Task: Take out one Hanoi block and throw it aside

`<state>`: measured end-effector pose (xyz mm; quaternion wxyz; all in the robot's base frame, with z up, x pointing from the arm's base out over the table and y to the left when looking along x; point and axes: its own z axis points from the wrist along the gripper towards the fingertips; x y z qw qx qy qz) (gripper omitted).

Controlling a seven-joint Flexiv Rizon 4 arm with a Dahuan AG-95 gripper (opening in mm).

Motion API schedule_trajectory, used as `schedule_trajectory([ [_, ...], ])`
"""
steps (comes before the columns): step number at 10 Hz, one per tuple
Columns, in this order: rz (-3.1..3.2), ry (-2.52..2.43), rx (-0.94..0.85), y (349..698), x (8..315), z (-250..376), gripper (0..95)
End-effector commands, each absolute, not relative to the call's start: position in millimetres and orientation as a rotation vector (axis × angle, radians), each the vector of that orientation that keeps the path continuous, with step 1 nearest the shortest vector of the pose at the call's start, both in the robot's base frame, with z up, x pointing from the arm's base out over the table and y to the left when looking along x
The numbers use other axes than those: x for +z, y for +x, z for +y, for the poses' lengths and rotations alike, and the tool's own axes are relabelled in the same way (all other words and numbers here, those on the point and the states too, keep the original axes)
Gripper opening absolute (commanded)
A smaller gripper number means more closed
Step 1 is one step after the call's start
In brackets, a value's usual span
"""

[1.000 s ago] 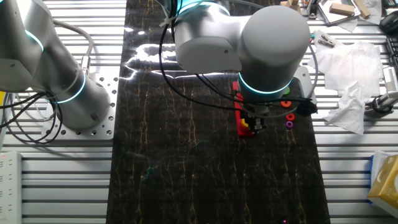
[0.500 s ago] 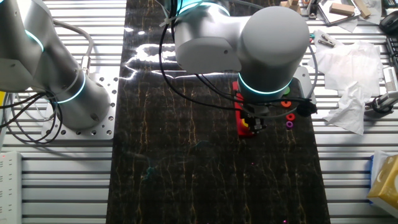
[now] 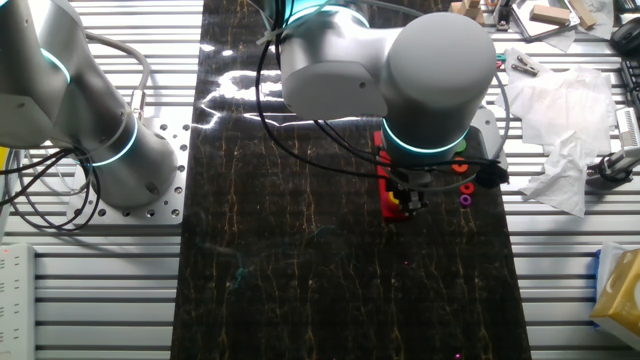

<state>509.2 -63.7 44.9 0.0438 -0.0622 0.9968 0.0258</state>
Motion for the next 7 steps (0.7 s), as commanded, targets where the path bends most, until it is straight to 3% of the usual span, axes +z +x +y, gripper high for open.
schedule_trajectory([
  [1,3.048,-0.193,0.078,508.5,44.8,-63.9,38.0],
  [7,3.048,-0.196,0.075,506.9,42.4,-64.4,38.0],
])
